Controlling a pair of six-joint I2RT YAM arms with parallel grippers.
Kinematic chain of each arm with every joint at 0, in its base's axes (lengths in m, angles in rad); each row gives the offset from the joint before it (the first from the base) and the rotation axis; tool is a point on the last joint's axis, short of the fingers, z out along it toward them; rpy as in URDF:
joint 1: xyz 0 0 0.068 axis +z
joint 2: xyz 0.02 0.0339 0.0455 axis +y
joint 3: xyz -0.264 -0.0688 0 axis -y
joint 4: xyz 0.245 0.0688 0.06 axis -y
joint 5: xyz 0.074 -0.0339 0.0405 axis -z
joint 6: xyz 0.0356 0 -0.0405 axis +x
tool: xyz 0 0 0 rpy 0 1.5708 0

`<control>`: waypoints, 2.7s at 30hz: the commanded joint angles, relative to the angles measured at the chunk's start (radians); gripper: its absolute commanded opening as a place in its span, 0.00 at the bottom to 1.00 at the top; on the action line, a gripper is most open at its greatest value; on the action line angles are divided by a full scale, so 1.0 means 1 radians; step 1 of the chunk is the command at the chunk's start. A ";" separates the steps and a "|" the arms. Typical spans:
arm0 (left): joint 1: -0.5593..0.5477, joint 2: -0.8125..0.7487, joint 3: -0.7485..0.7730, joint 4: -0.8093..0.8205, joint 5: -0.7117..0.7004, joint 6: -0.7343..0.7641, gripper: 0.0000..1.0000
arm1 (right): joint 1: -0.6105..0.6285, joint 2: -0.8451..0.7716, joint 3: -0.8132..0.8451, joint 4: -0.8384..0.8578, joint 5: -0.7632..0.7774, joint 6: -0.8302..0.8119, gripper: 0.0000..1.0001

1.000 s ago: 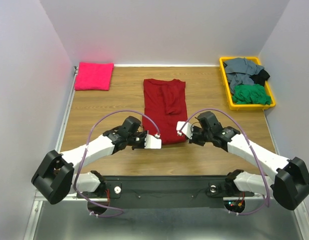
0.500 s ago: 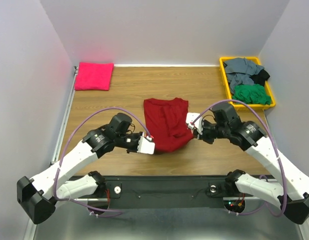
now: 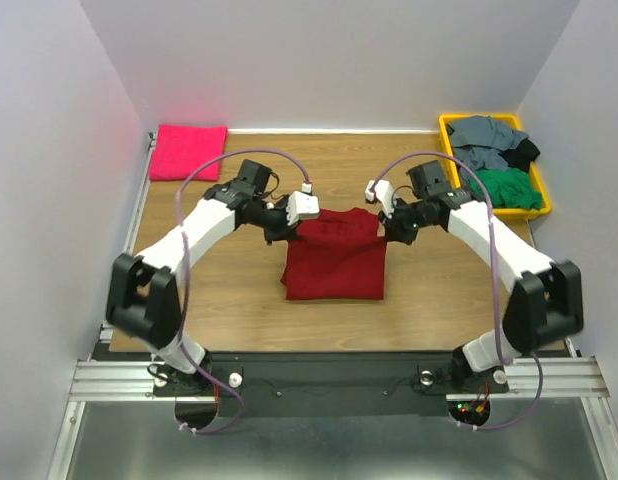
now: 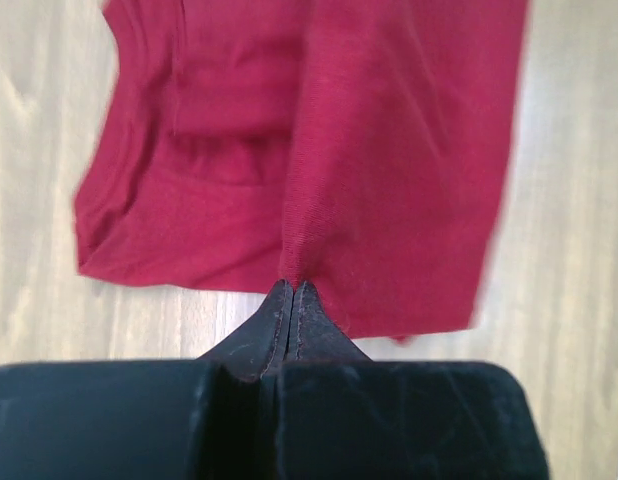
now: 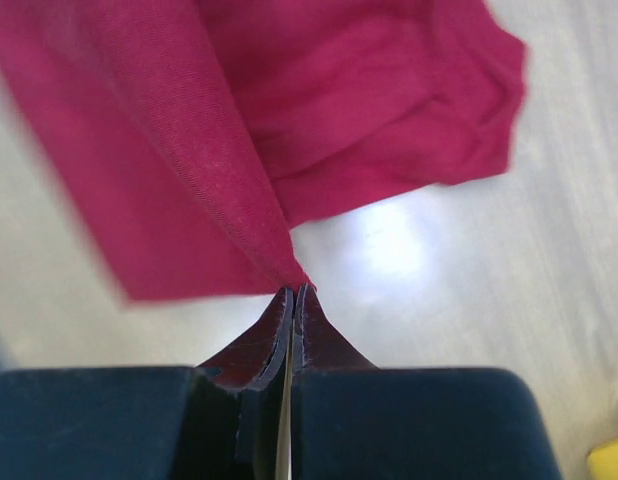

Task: Fold and stack the t-shirts
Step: Fold the tshirt

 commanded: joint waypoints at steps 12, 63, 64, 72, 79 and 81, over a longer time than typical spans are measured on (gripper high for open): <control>0.054 0.382 0.071 0.112 -0.022 -0.109 0.01 | -0.046 0.415 0.080 0.168 -0.107 0.014 0.01; -0.332 0.163 -0.188 0.310 0.018 -0.218 0.46 | 0.038 0.577 0.171 0.119 -0.342 0.378 0.47; -0.338 0.154 -0.207 0.319 0.022 -0.243 0.46 | 0.040 0.555 0.152 0.119 -0.340 0.370 0.48; -0.345 0.089 -0.173 0.336 -0.024 -0.282 0.51 | 0.040 0.524 0.219 0.122 -0.253 0.371 0.51; -0.343 0.146 -0.124 0.272 -0.060 -0.155 0.53 | 0.045 0.589 0.316 0.146 -0.248 0.459 0.58; -0.342 0.164 -0.123 0.264 -0.060 -0.140 0.53 | 0.052 0.599 0.321 0.160 -0.257 0.469 0.58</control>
